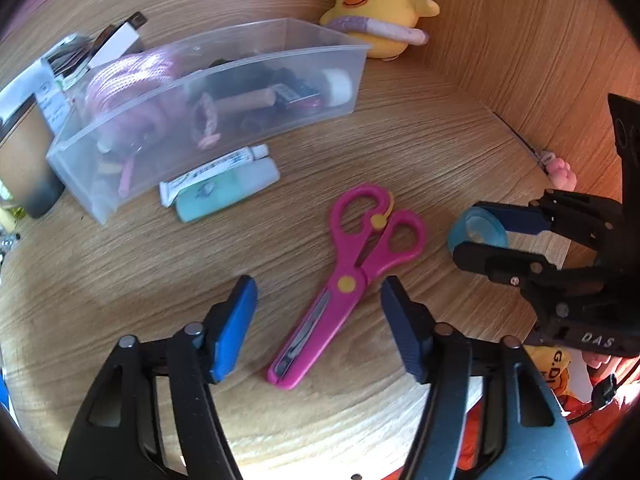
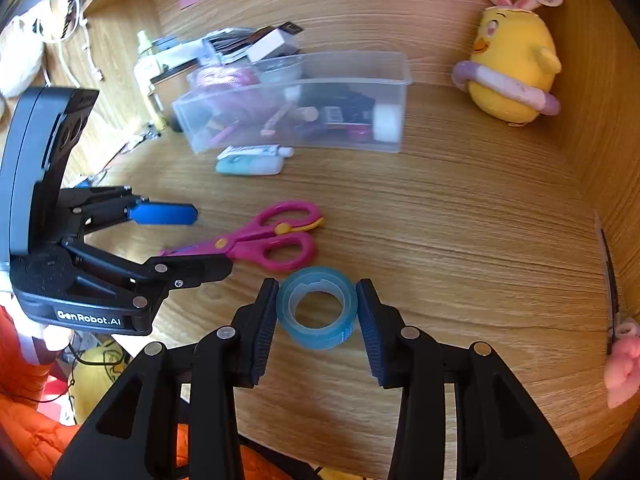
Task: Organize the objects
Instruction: 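Grasp the blue tape roll with the right tool while the left tool grasps the pink scissors, then lower the tape roll and pink scissors into the box and open both tools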
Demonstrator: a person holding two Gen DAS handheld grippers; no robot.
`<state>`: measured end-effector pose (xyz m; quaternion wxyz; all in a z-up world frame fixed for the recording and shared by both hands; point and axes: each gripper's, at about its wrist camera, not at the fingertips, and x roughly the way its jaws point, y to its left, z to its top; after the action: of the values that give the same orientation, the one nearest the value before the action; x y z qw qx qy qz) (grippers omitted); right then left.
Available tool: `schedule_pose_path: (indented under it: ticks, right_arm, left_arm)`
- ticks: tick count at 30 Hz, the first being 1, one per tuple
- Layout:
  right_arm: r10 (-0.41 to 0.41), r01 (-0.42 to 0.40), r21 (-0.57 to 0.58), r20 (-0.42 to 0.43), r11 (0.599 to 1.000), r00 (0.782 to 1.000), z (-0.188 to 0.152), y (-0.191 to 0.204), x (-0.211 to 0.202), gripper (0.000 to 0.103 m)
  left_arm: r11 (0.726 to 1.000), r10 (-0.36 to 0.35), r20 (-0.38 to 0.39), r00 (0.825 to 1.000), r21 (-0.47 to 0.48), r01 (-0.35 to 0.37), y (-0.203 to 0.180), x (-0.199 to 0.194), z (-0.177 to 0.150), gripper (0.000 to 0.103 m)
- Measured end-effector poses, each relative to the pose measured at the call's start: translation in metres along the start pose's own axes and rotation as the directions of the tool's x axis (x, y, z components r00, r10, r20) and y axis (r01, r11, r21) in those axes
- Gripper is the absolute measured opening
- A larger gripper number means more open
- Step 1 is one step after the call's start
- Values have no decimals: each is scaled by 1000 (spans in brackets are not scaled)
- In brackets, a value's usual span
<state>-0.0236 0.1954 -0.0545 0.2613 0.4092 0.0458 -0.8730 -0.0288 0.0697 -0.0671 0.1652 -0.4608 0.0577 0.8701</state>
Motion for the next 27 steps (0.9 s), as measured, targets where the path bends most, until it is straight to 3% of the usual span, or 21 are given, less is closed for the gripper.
schedule_pose_path:
  ticks: [1,3,7,16,27]
  right_arm:
    - [-3,3,10,4,1000,1000,2,-4,-1,36]
    - [-9,9,23,12,1000,1000,5,-10,-3,36]
    - [-20,19,38,28,999,999,11,-17,-5,36]
    - [-34,32,32,66,999,997,30,-18,-6,36]
    - [-28,26,16,138,1000,990,61,-9,-13,36]
  left_arm:
    - [1000,-5,3,1000,7,5,-1,0,1,53]
    - [999,-22,8,1000,24,22,-4,1,3,34]
    - [999,-14,21,1000,36,13,-6,3,4,19]
    - [1000,13,94,995,-14,-12,-1,-10,5,18]
    - [995,47,236,971,-92,-26,19,-54,18,18]
